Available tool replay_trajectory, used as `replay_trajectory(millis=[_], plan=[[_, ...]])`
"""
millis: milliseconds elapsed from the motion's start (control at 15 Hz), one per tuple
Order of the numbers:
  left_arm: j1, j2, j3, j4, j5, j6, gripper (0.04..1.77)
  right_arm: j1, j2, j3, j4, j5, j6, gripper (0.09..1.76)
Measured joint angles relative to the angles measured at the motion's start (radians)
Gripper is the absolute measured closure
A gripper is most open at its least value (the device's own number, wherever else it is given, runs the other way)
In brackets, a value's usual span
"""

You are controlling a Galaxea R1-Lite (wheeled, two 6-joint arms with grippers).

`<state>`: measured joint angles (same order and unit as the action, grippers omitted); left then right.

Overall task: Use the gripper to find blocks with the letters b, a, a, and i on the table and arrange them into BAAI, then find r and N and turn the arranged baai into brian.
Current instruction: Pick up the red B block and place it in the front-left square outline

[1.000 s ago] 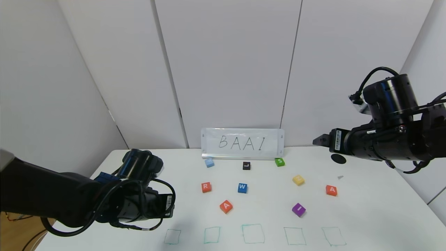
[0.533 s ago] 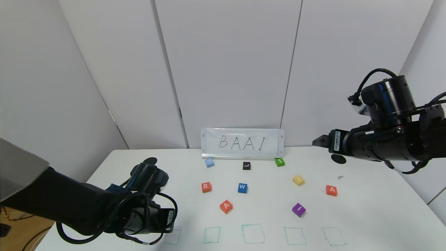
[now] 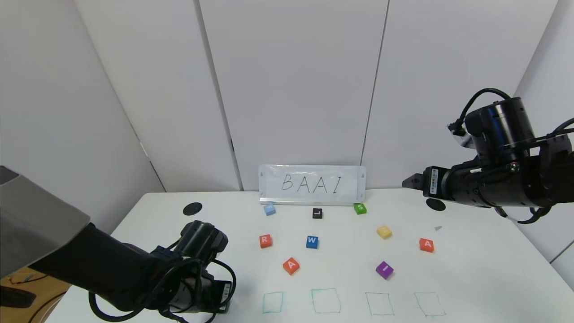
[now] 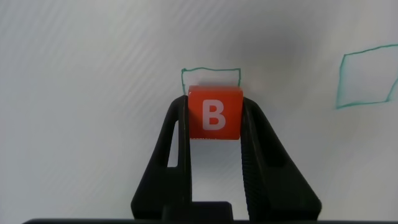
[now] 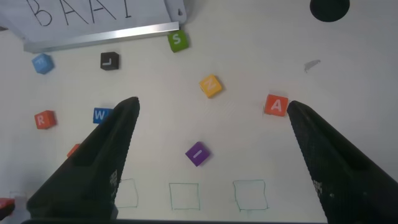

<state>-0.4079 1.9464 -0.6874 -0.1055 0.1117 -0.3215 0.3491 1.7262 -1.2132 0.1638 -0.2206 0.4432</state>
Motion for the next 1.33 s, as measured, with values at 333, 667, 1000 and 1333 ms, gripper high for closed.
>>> replay_trajectory(millis=[333,667,1000,1333], plan=[[-0.011,0.022,0.008,-0.022,0.001,-0.003,1.29,0.0,0.0,0.0,0.0,0.0,0.0,0.14],[-0.014,0.037,0.003,-0.045,0.003,-0.023,1.29,0.0,0.0,0.0,0.0,0.0,0.0,0.14],[-0.012,0.042,-0.002,-0.037,0.01,-0.03,1.29,0.0,0.006,0.0,-0.001,-0.002,0.0,0.14],[-0.003,0.056,-0.01,-0.036,0.012,-0.03,1.29,0.0,0.011,0.0,-0.001,-0.001,0.0,0.14]])
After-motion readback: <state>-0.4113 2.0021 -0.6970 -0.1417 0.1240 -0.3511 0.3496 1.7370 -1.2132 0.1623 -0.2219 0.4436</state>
